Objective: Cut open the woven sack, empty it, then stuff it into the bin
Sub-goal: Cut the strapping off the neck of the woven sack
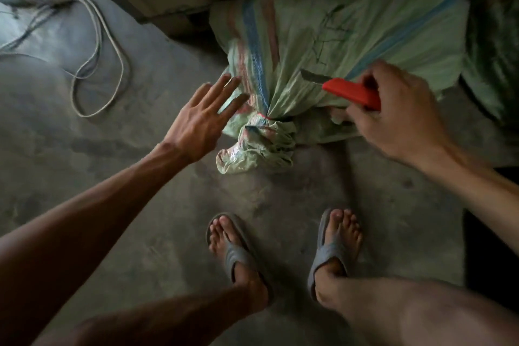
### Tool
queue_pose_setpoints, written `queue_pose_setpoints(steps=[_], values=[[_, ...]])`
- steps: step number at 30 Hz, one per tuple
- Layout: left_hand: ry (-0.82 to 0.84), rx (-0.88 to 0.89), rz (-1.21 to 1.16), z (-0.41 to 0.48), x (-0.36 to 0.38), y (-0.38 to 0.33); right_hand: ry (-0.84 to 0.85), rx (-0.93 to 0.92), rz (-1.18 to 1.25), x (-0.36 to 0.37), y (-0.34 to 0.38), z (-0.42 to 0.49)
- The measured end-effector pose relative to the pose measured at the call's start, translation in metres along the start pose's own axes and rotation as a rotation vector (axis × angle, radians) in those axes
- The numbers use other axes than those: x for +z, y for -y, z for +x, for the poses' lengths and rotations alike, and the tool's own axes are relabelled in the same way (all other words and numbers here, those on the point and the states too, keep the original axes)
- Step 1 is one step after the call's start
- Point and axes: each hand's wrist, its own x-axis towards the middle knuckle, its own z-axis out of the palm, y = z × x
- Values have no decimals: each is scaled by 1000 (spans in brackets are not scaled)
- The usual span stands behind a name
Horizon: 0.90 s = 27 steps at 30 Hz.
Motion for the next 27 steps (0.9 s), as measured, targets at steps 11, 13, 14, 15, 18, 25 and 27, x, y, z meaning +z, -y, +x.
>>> queue_pose_setpoints(steps=[11, 13, 14, 15, 18, 25, 27], values=[[-201, 707, 466, 70, 45, -4, -117, -344, -168, 28, -32, 76], [-263, 831, 609, 80, 46, -14, -140, -422, -209, 23, -35, 90], [-284, 875, 702, 84, 48, -19, -152, -457, -223, 19, -36, 94], [-288, 905, 793, 86, 51, -25, -159, -473, -237, 14, -37, 96], [-160, 910, 943, 89, 37, -47, -184, -442, -245, -13, -36, 90], [-19, 744, 646, 74, -33, -61, -225, -346, -223, -89, -27, 51], [64, 507, 414, 66, -48, -54, -268, -341, -192, -105, -23, 47]])
